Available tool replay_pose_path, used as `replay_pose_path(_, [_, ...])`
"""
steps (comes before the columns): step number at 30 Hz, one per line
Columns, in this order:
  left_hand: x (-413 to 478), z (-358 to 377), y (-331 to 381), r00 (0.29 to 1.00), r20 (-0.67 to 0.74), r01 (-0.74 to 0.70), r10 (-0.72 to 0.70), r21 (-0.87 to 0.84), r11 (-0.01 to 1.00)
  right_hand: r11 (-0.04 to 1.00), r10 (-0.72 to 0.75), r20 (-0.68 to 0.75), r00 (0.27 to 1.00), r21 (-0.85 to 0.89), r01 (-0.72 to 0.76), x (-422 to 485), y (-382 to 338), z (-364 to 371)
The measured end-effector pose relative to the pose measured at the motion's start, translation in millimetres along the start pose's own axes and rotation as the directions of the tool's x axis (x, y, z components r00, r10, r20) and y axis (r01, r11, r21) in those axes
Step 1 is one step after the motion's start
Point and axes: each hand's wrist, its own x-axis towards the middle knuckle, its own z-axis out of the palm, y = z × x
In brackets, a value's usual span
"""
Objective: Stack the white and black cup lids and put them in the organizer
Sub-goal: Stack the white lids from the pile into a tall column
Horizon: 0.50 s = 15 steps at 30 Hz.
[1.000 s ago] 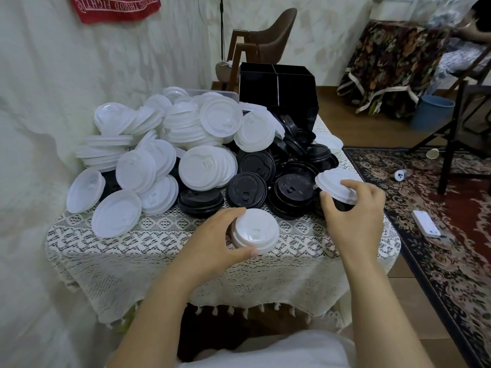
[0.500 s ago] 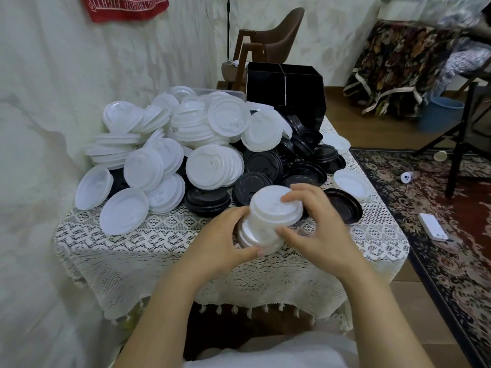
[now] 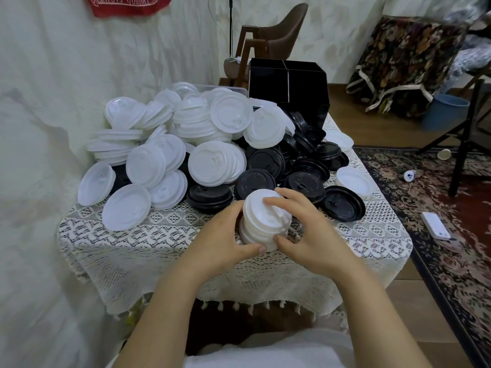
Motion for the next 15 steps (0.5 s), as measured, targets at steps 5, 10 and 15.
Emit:
replay_pose_path(5, [-0.4,-0.6,-0.3,1.0,0.0,0.009,-0.009,-0.006,1.0,1.0,0.028,-0.041,0.999,0.0,-0.028,1.9,-0.7,3.0])
replay_pose_path(10, [0.3,-2.2,1.4,1.0,0.016,0.024,-0.025,0.02,1.0,0.999,0.026,-0.101,0.995,0.048,-0.021,-1.3,-0.9,-4.8])
replay_pose_path(15, [2.5,-4.4,0.1,0.998,0.024,0.05,-0.05,0.019,0.999,0.999,0.045,0.03,0.999,-0.007,-0.045,-5.9,-4.8,-7.5])
